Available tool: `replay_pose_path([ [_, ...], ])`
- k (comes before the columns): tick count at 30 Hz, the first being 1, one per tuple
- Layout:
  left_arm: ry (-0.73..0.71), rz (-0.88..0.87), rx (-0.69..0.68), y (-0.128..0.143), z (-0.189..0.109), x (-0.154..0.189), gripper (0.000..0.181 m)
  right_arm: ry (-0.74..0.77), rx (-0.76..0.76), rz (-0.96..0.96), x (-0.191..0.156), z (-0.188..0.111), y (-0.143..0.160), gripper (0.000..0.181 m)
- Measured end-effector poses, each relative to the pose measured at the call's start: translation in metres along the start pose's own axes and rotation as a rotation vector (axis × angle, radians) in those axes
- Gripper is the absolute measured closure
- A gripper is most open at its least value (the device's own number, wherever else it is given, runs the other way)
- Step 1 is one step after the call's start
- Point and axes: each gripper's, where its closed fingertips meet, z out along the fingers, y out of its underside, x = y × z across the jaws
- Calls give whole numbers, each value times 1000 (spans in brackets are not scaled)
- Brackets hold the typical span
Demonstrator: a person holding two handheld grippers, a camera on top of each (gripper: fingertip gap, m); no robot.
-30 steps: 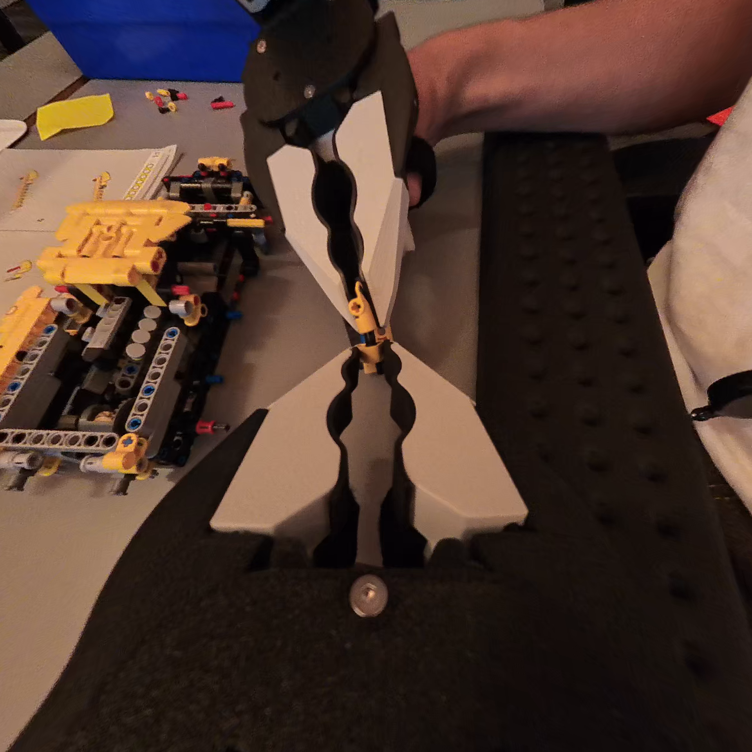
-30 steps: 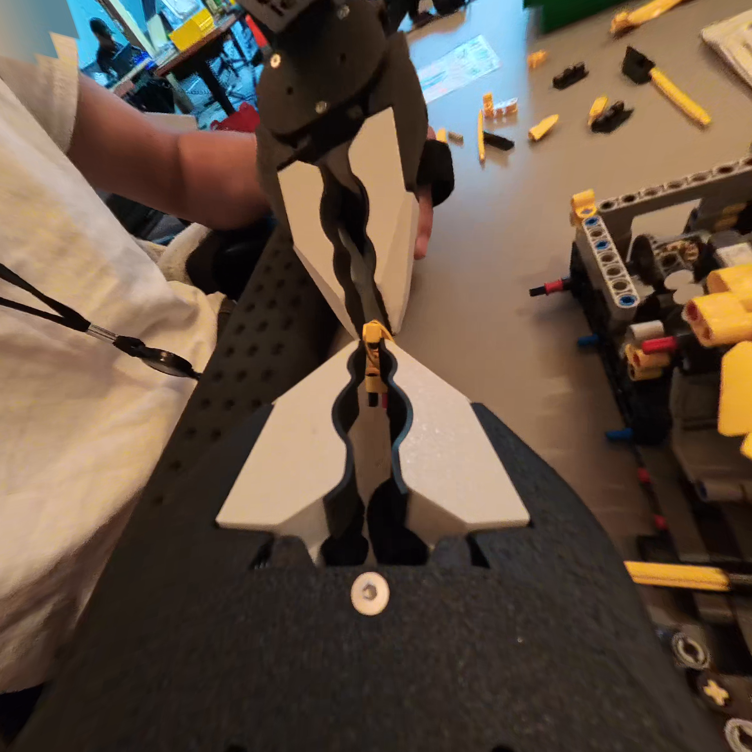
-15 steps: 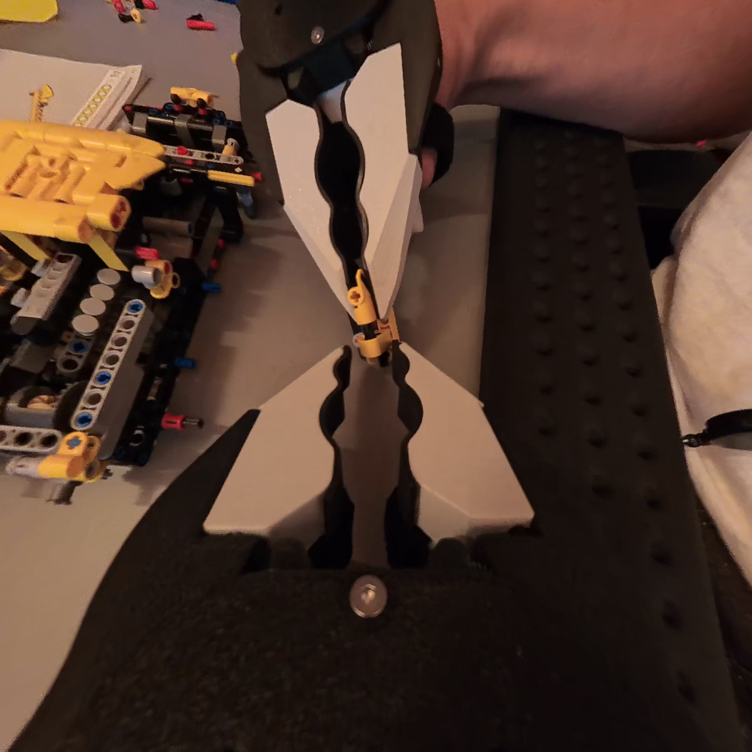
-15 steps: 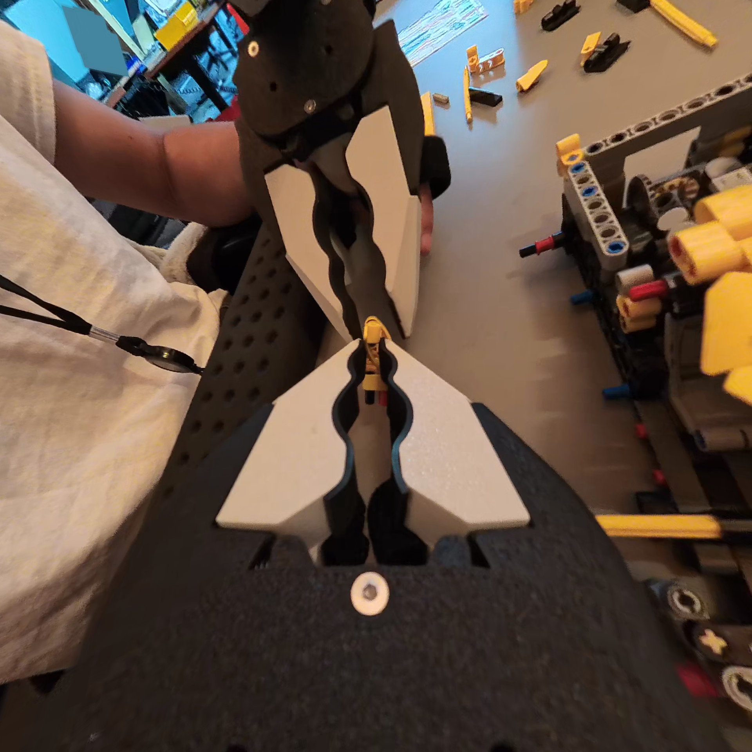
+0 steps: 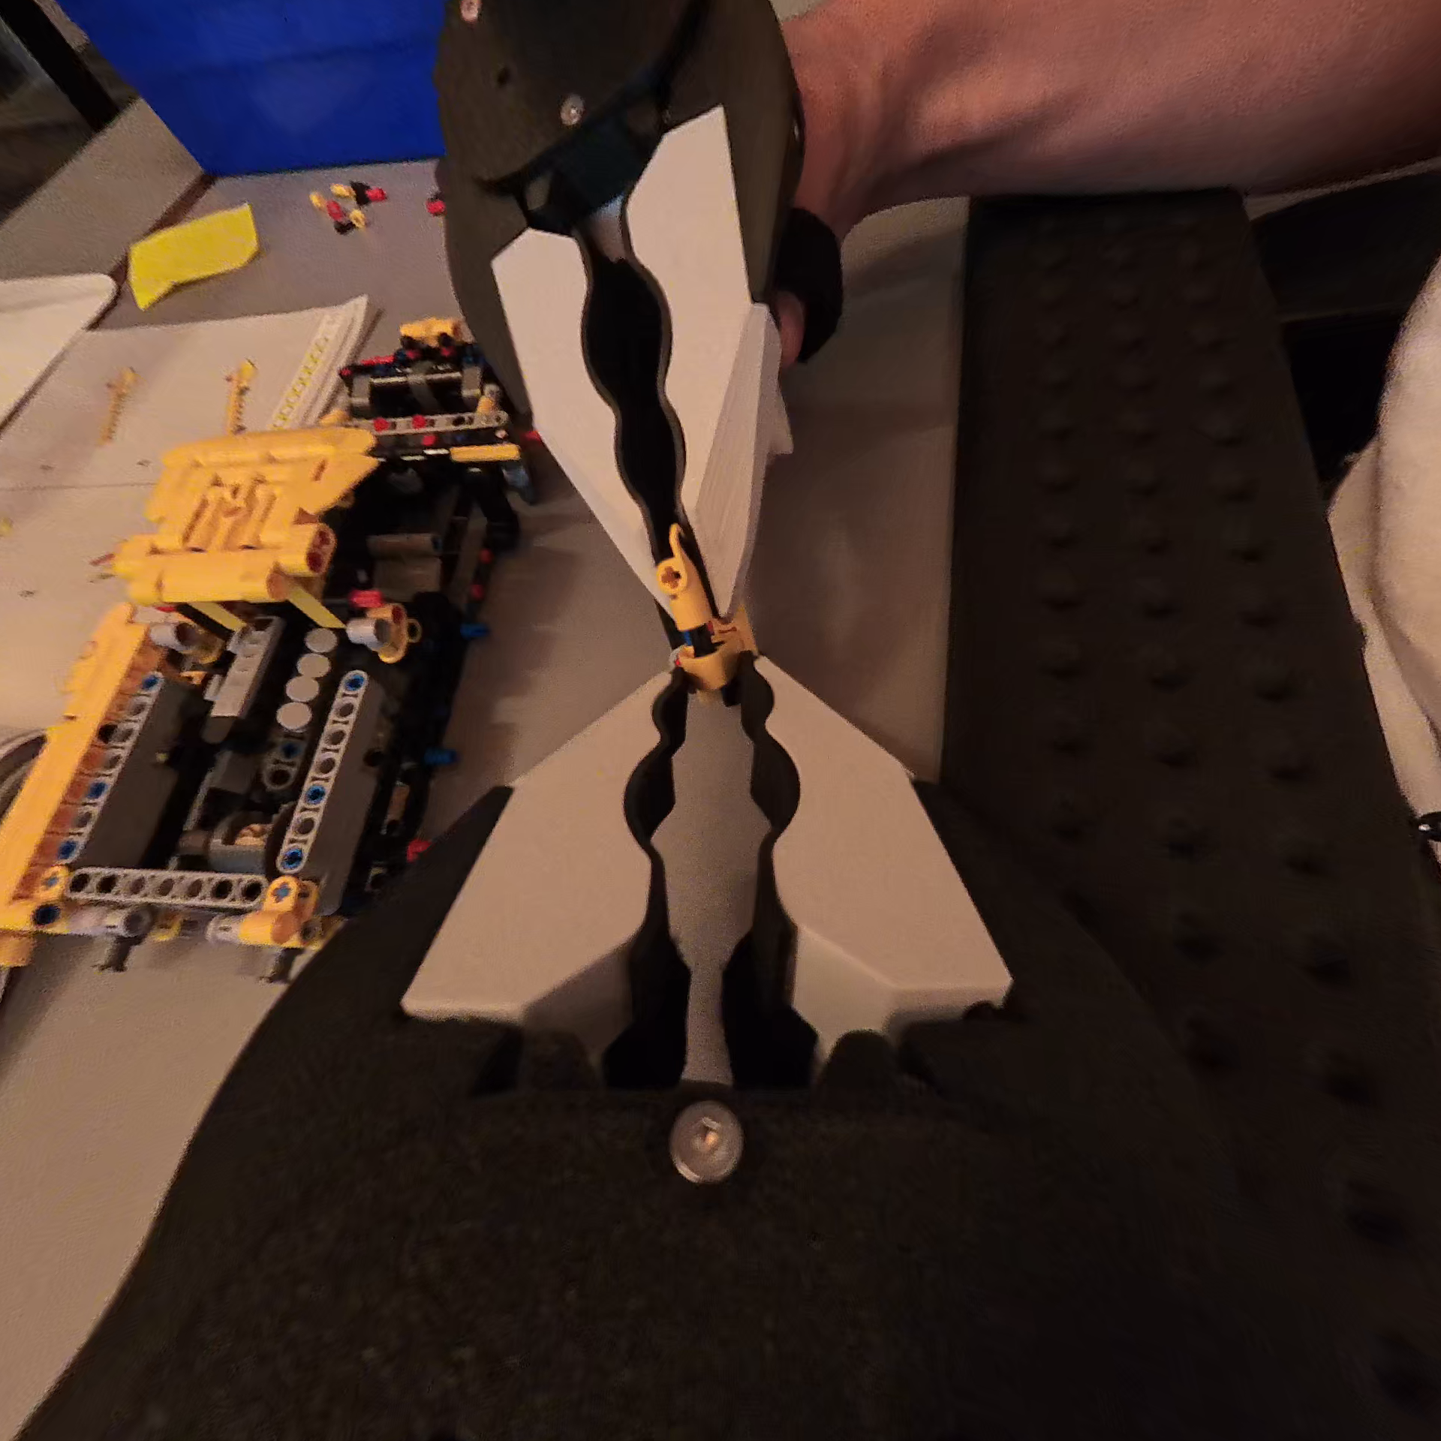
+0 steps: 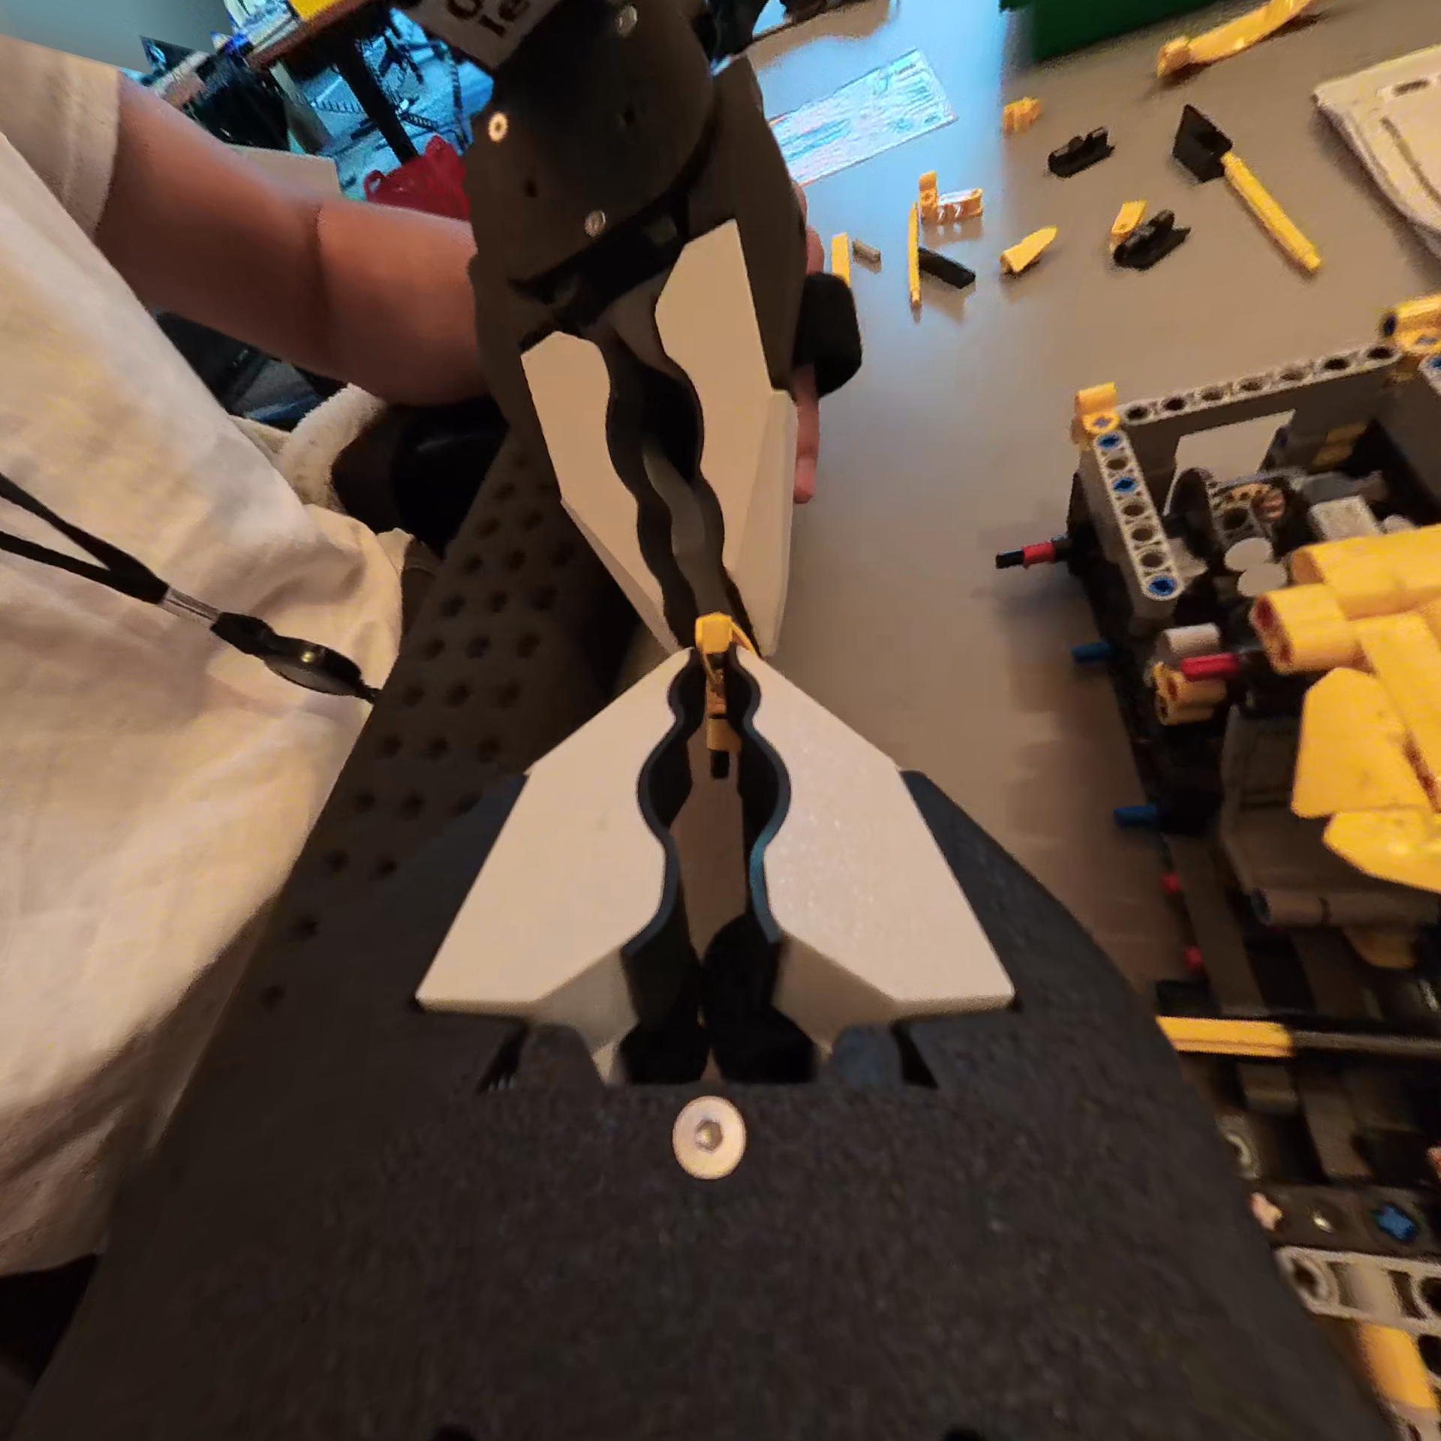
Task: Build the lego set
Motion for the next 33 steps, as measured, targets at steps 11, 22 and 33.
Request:
replay_pose_path([
  [11, -37, 91, -40, 3, 4, 4, 170, 55, -117, -117, -3, 3, 7, 177],
  [22, -104, 104, -14, 2, 3, -5, 168, 173, -125, -207, 5, 0, 1, 176],
  [33, -19, -33, 43, -2, -2, -5, 168, 136, -26, -152, 2, -8, -10, 174],
])
